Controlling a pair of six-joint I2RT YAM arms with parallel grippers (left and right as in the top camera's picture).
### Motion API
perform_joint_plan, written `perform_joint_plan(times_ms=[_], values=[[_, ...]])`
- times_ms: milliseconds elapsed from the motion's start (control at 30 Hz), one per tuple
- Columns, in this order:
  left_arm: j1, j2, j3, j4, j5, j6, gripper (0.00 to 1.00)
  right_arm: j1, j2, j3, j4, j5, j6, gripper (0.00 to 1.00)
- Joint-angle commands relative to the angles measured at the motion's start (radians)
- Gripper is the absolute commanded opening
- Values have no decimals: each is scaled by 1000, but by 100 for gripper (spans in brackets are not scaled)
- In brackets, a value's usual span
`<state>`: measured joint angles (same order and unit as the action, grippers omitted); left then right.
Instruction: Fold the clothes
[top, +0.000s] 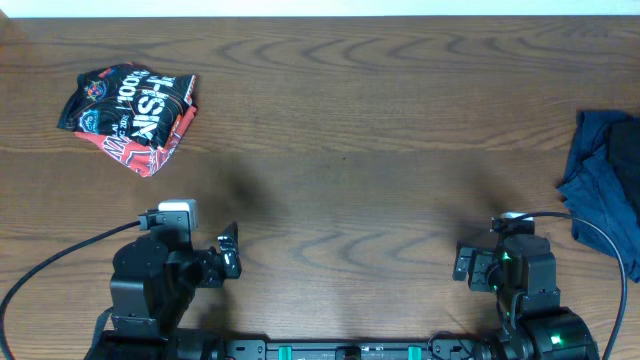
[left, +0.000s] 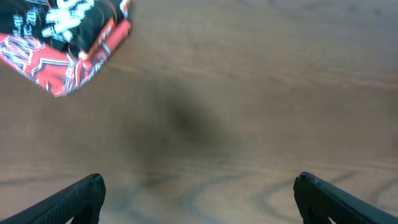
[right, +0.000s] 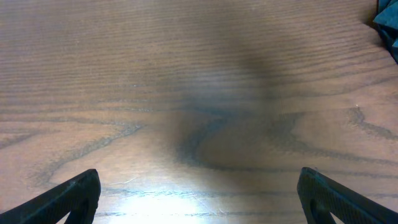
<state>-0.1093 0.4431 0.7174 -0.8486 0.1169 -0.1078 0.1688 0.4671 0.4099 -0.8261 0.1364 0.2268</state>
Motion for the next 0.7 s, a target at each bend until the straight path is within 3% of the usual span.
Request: perform_joint_plan(times_ms=[0, 667], values=[[-3, -1, 0, -31, 2, -6, 98, 8, -2, -5, -1, 18, 11, 99], [-3, -1, 0, -45, 2, -6, 98, 8, -2, -5, -1, 18, 11, 99]])
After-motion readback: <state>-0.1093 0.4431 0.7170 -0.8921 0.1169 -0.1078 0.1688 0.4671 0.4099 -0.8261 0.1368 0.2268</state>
